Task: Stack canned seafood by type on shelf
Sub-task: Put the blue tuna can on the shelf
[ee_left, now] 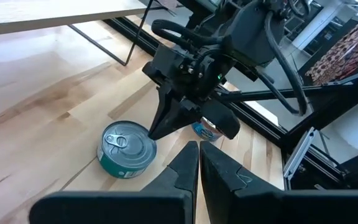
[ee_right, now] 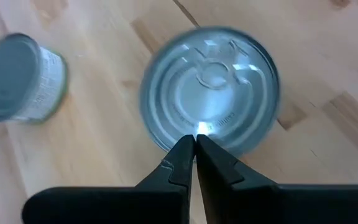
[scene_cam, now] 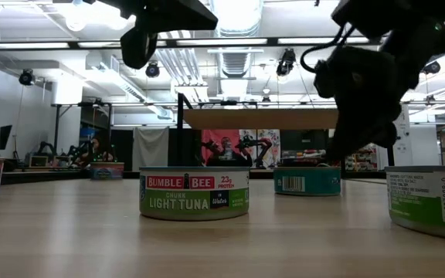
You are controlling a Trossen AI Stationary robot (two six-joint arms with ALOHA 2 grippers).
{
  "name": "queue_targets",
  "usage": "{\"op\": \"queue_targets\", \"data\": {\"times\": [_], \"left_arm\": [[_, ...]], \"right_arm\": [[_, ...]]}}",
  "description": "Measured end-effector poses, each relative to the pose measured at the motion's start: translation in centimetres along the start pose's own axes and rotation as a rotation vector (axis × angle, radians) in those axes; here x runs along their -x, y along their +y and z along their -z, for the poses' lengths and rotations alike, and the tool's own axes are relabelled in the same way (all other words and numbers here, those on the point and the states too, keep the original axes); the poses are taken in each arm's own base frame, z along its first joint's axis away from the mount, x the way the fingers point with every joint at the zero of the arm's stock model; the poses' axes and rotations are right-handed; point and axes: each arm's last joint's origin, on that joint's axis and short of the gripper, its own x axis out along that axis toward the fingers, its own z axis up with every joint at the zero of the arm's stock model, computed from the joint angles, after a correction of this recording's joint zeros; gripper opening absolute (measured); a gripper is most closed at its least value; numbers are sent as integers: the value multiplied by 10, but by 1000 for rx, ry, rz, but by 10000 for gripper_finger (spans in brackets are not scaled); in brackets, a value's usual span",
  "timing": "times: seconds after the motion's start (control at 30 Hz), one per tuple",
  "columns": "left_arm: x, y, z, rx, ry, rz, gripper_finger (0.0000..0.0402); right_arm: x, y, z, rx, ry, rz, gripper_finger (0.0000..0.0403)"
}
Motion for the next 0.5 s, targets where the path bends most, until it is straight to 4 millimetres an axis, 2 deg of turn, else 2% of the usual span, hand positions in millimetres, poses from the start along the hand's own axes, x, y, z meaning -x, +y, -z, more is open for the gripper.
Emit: {"op": "queue_targets", "data": {"times": [0.5], "left_arm": [[0,0,0,4,1,-1,0]], "right_arm": [[-5,7,19,24,7,42,13]]}}
